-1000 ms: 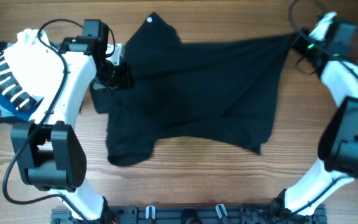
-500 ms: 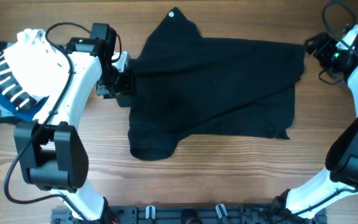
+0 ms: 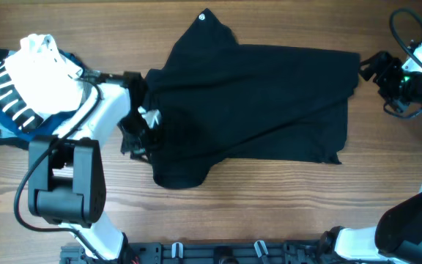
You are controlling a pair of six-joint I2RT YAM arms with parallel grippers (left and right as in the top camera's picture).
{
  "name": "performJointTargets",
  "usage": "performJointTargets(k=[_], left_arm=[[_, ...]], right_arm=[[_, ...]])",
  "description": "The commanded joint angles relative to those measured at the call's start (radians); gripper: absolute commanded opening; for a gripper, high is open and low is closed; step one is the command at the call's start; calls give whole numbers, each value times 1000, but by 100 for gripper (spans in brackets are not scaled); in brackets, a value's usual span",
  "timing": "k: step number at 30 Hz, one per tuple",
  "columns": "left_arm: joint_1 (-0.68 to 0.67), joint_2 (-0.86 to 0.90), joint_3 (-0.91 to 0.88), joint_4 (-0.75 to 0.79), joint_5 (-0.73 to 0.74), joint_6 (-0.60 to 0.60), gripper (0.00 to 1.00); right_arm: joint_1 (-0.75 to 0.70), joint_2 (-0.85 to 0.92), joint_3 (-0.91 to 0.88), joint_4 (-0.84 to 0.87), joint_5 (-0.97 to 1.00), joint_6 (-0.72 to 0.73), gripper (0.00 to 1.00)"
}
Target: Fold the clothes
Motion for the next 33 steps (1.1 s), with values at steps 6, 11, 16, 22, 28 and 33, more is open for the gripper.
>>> performJointTargets(k=[6, 11, 16, 22, 28, 33], left_arm=[[-42, -9, -127, 53, 54, -50, 25], [-42, -9, -127, -14, 61, -59, 4], [-42, -48, -129, -24, 10, -121, 4], [-42, -139, -129, 103, -155, -234, 23], [-42, -157, -156, 135, -150, -308, 45], [-41, -157, -271, 217, -95, -366, 46]], right_arm=[[3, 0, 2, -35, -15, -32, 92], [3, 0, 2, -53, -10, -35, 92], [3, 2, 2, -129, 37, -35, 94], [3, 10, 2, -206, 92, -36, 95], [3, 16, 2, -207, 102, -35, 95], [3, 16, 2, -200, 102, -35, 95]])
